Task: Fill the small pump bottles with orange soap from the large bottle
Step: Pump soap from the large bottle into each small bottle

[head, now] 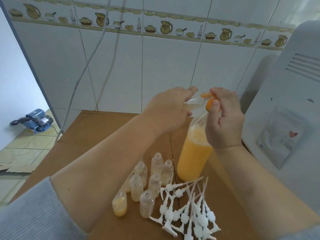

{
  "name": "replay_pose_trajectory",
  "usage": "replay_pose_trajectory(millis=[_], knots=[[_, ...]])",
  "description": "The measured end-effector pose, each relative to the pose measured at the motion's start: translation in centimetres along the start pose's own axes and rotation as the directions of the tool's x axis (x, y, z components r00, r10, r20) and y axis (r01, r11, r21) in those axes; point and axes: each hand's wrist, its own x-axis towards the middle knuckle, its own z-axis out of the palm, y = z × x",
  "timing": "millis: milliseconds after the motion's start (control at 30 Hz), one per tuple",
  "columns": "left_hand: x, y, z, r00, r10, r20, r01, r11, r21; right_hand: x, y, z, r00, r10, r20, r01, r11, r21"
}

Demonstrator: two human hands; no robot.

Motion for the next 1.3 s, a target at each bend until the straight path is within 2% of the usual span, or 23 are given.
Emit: replay_pose_trajectory(millis=[167, 333, 433, 533, 667, 767, 900, 1067, 1133, 1300], knots=[[0.6, -0.3, -1.1, 1.000, 0.004, -0.024, -0.003, 0.998, 0.063, 1.7, -1.3, -1.1, 0.992, 0.006, 0.128, -0.003, 1.000, -0.026], [0.7, 0.4, -1.1, 0.997, 0.059, -0.056, -0.056, 0.996, 0.066, 0.9, -0.8, -1.2, 0.998, -0.033, 0.052, 0.037, 0.996, -0.080], [0.6, 0.3, -0.4, 0.998, 0.044, -0.042, -0.043, 0.998, 0.036, 0.1, -0.2, -0.6, 0.999, -0.029, 0.029, 0.032, 0.994, -0.105], [0.3, 0.1, -0.2, 1.000, 0.018, -0.004, -0.018, 0.999, 0.033, -0.1, -0.2, -0.6, 0.998, -0.021, 0.056, 0.027, 0.994, -0.102], [0.3, 0.0, -1.1, 0.998, 0.040, -0.044, -0.037, 0.997, 0.064, 1.1, -1.0, -1.4, 0.992, -0.010, 0.123, 0.025, 0.993, -0.118], [0.3, 0.2, -1.3, 0.996, 0.049, -0.070, -0.045, 0.998, 0.052, 1.3, -1.2, -1.5, 0.997, -0.018, 0.071, 0.023, 0.997, -0.076], [0.1, 0.3, -0.3, 0.999, 0.034, -0.039, -0.033, 0.999, 0.018, 0.2, -0.5, -0.6, 1.000, -0.022, 0.007, 0.022, 0.998, -0.061], [0.1, -0.4, -0.4, 1.000, 0.020, 0.010, -0.020, 0.999, 0.035, 0.0, -0.9, -0.4, 0.997, 0.029, 0.077, -0.026, 0.999, -0.038], [0.2, -0.5, -1.0, 0.998, 0.003, 0.059, -0.002, 1.000, -0.017, 0.4, -1.4, -1.0, 0.993, 0.051, 0.104, -0.047, 0.998, -0.039], [0.7, -0.8, -1.7, 0.988, -0.064, 0.139, 0.100, 0.958, -0.270, 1.5, -1.9, -1.8, 0.982, 0.127, 0.142, -0.127, 0.992, -0.011]])
